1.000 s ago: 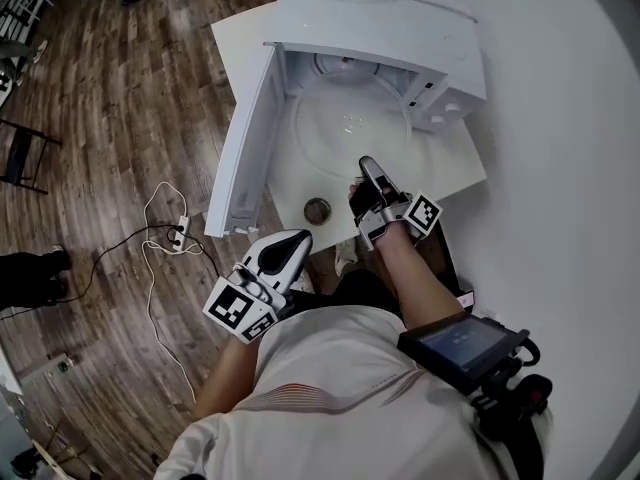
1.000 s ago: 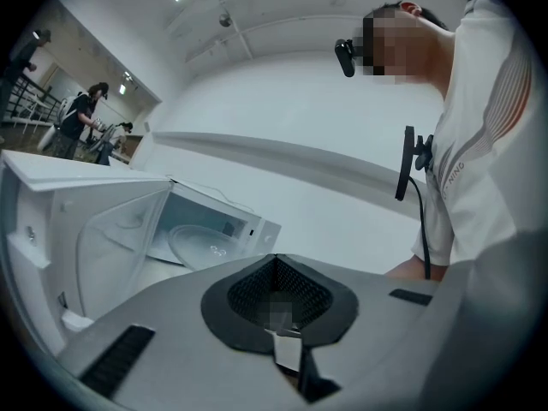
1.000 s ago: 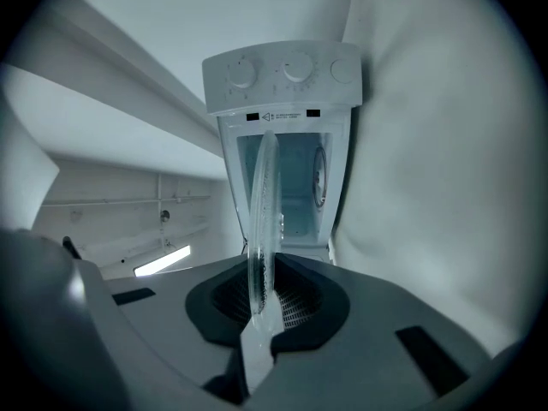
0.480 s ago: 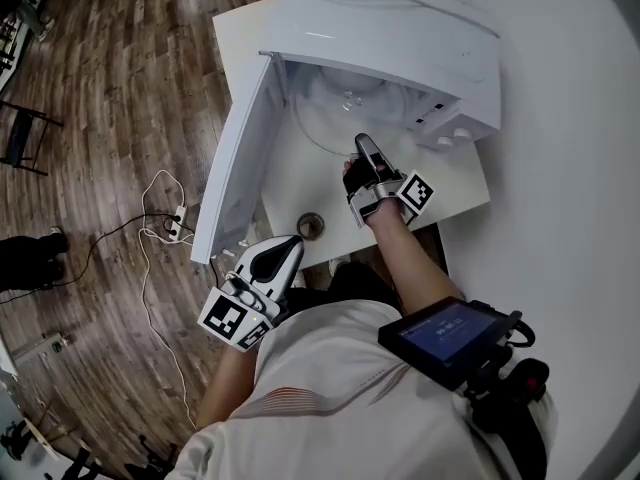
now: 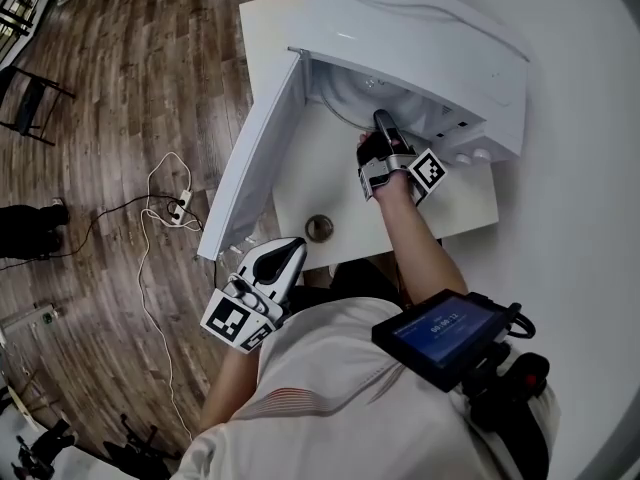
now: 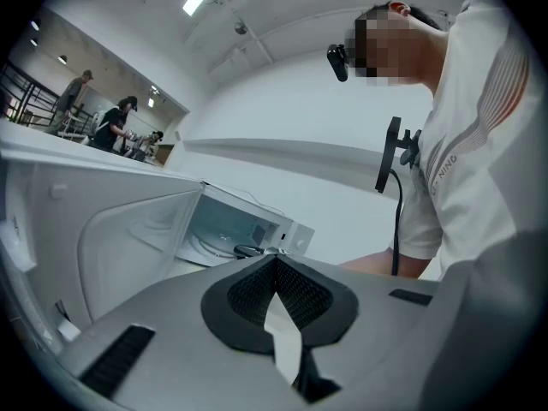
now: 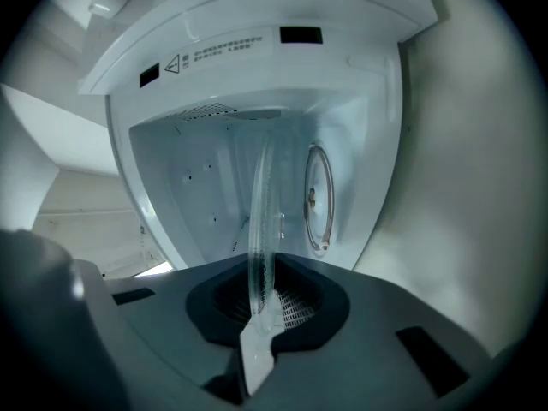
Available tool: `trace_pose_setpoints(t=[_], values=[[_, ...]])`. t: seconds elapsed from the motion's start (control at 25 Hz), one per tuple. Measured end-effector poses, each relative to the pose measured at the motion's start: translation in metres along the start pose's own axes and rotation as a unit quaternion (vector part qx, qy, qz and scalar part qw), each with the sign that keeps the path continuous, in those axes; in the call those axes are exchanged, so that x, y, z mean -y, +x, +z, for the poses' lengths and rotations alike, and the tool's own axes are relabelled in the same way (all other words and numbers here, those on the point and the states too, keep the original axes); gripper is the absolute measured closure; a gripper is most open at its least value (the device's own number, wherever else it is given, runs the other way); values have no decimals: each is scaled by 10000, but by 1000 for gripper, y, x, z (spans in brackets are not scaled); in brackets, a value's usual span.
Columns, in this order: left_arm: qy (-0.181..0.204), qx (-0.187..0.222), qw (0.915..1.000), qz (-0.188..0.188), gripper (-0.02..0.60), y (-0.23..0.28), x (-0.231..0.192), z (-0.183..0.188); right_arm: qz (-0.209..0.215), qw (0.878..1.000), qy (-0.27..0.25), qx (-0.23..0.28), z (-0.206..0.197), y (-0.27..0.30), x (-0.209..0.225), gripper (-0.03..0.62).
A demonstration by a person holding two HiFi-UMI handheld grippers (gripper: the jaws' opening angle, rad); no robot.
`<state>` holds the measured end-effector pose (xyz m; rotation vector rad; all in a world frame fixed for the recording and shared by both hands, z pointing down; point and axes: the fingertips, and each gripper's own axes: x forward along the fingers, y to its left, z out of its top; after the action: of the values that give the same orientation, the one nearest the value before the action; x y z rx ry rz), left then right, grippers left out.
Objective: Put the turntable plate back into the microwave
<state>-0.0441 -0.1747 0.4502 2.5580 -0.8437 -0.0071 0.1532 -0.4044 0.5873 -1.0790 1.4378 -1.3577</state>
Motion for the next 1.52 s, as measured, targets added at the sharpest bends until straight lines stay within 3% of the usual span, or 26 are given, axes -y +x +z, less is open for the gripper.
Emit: trace_pose_setpoints(t=[0.32, 1.08, 1.32, 1.4, 1.52], values=[[-35, 127, 9998, 122, 571, 0, -6, -1, -389, 9986, 115, 345, 19, 25, 12, 565], [-158, 213, 9994, 220, 571, -11, -9, 1, -987, 9934, 252, 520, 33, 44, 22, 565], [-181, 208, 9994, 193, 571, -11, -10, 2, -1509, 9865, 394, 501, 31, 46, 28, 565], [-197, 205, 9994, 185, 571, -12, -11, 2, -1575, 9852, 447, 503, 31, 47, 26, 534], [-214, 208, 9994, 179, 571, -14, -12, 3, -1611, 9849, 530, 341, 26, 48, 19, 432]])
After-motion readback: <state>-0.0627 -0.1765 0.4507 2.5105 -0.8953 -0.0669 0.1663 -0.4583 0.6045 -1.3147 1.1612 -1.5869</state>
